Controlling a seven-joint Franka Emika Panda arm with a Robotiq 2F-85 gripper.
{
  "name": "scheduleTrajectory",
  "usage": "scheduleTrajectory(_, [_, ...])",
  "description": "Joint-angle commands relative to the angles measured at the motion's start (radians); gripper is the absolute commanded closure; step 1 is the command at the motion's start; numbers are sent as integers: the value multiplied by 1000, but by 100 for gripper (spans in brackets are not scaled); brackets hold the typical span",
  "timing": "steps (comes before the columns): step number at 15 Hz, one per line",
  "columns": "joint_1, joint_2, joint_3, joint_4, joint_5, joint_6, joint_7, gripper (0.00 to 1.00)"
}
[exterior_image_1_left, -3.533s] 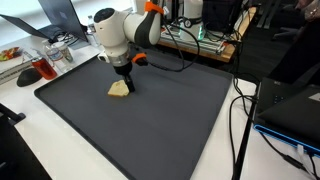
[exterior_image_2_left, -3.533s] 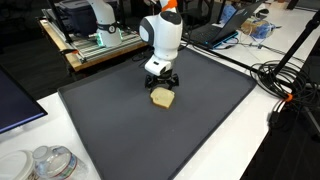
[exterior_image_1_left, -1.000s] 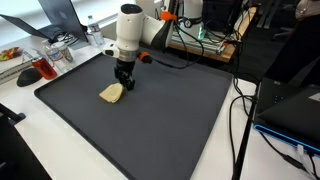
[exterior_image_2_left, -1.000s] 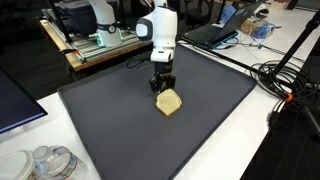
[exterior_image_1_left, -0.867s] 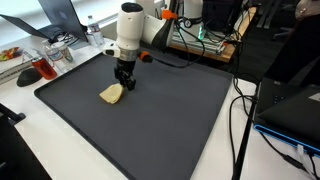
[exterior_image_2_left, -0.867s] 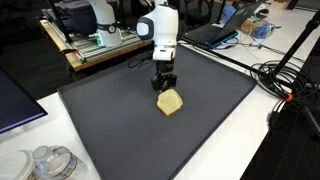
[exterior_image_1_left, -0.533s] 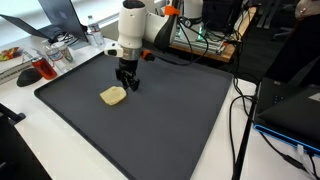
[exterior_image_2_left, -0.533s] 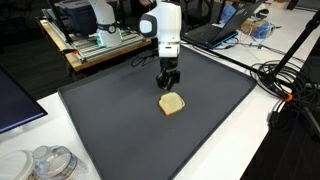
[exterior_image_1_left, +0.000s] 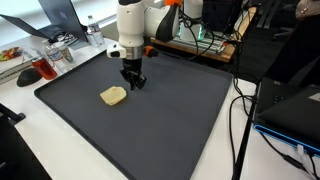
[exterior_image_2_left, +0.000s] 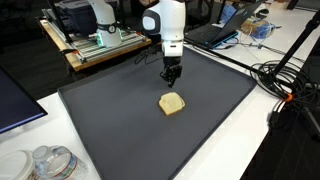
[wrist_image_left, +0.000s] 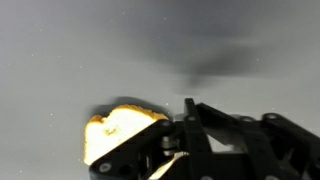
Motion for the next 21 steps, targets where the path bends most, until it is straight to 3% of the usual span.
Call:
scheduleTrajectory(1, [-125,-45,113,48,50,-120,-56,61])
scheduleTrajectory(5, [-188,-45,146,120,90,-236,-47,33])
scheduleTrajectory(10, [-241,-29,174,164,153,-291,-67,1])
scheduleTrajectory(16, [-290,49,209,212,215,-280,-134,0])
scheduleTrajectory(21, [-282,132,184,266,186,-281,-103,0])
